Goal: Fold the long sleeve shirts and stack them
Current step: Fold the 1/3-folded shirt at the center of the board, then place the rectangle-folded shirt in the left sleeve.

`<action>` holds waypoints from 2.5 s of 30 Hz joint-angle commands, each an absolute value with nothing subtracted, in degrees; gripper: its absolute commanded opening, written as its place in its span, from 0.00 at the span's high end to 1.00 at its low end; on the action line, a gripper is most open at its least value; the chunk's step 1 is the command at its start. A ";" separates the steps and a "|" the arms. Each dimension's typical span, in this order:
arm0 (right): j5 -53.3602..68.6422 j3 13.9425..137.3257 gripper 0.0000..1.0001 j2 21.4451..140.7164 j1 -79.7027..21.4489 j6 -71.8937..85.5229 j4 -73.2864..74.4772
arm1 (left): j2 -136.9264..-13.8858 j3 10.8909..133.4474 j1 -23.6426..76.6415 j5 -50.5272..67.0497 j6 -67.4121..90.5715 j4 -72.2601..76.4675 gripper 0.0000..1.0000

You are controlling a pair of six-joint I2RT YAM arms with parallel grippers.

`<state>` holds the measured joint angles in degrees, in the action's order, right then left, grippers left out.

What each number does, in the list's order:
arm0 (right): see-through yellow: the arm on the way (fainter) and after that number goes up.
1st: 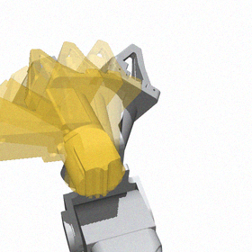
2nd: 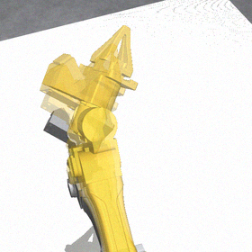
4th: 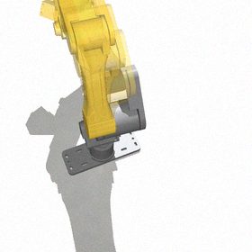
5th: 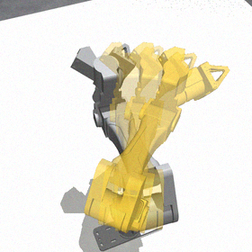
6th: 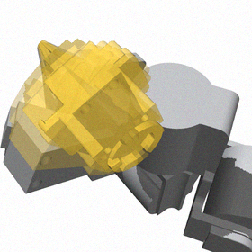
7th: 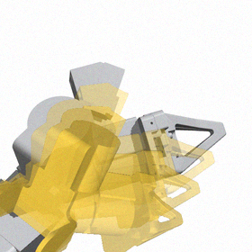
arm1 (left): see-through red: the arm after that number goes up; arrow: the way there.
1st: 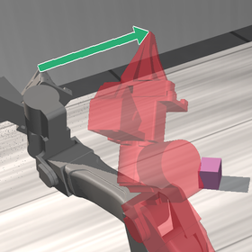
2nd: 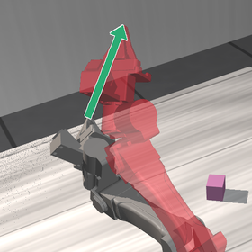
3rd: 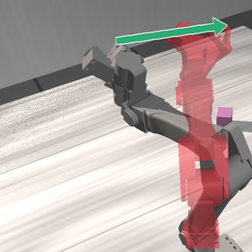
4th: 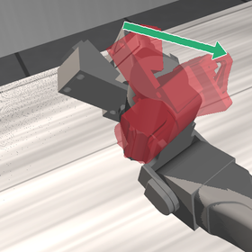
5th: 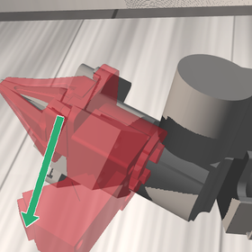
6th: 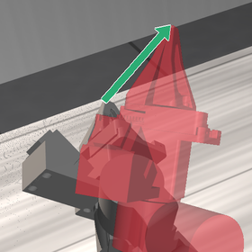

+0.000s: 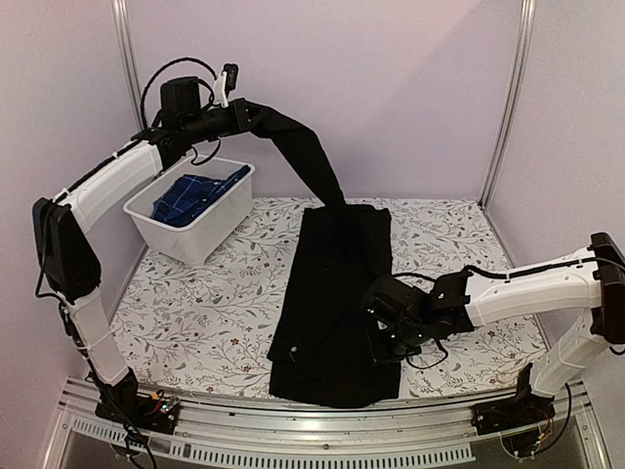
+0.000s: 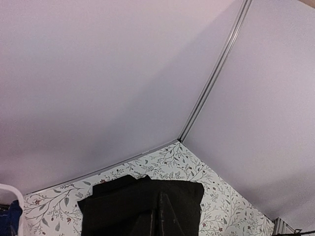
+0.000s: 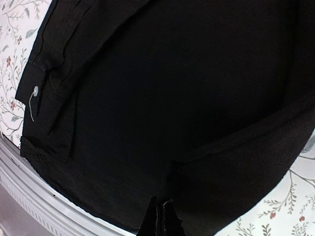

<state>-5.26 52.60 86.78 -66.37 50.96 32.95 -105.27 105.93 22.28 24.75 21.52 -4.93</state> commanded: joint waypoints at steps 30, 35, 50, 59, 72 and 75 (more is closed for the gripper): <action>-0.60 52.65 0.39 79.37 -54.87 47.43 34.12 | -110.07 108.16 20.00 41.54 19.80 -2.49 1.00; -3.35 53.95 0.37 77.11 -42.43 42.24 31.50 | -110.38 107.57 25.50 47.32 15.26 -8.38 1.00; 2.40 60.52 0.34 83.97 -30.26 31.09 24.68 | -112.96 94.55 41.49 52.25 2.07 -35.31 1.00; 3.86 58.60 0.34 87.68 -30.15 30.76 22.17 | -119.63 95.02 48.01 46.55 2.13 -38.28 0.95; 4.54 57.14 0.33 87.28 -30.14 30.75 21.98 | -122.83 100.50 52.44 45.20 1.20 -41.99 0.97; 4.66 56.83 0.33 87.11 -30.15 30.83 21.84 | -123.00 99.56 53.51 45.79 0.98 -42.01 0.97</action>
<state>3.77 58.04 87.18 -30.57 31.20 22.90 -122.34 99.96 51.35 45.52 2.39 -40.10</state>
